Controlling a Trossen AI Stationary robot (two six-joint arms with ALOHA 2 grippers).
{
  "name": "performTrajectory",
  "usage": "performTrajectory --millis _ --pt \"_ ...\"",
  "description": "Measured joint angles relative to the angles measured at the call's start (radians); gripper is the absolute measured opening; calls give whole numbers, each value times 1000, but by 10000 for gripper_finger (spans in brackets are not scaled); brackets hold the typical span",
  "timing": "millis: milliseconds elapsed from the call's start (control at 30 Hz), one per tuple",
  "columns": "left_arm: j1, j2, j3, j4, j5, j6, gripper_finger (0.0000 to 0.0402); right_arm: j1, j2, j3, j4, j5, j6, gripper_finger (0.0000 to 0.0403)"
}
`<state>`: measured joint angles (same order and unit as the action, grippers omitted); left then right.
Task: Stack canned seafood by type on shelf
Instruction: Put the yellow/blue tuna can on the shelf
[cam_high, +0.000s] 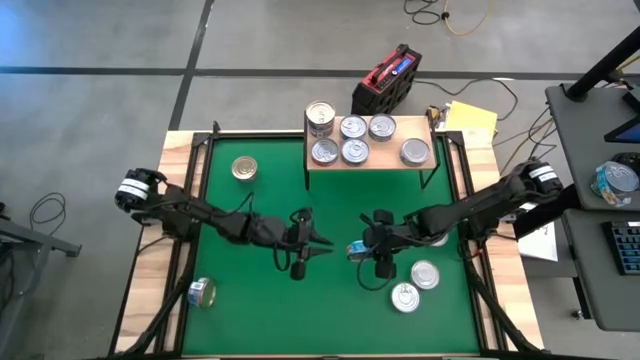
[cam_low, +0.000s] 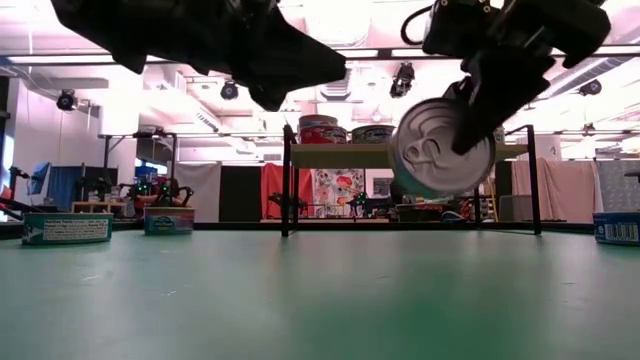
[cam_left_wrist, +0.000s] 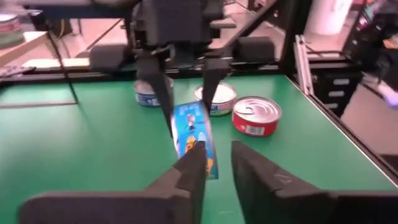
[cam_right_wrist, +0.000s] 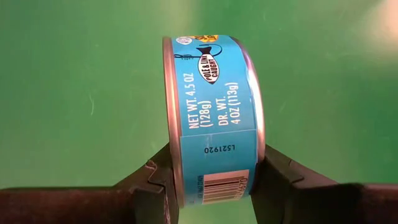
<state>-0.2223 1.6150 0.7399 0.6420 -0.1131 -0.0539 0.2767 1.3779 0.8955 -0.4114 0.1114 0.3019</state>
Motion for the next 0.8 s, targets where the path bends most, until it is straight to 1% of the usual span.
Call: performTrajectory --millis 200,300,367,433,533,633,800 --pt "0 0 0 70 -14 -16 162 0 -22 25 -6 76 -27 129" --pt "1 0 0 89 -75 -22 202 0 -19 61 -2 103 -70 129" --pt "3 0 0 91 -100 -27 222 0 -13 81 -2 125 -103 129" --pt "5 0 0 91 -106 -34 235 0 -9 98 -4 126 -135 129" --pt "3 1 0 90 -105 -38 245 0 -9 126 -3 144 -177 129" --pt "3 1 0 90 -105 -38 247 1 -4 146 -4 199 -214 129" --pt "4 1 0 91 -105 -38 247 0 -1 168 -3 205 -259 129"
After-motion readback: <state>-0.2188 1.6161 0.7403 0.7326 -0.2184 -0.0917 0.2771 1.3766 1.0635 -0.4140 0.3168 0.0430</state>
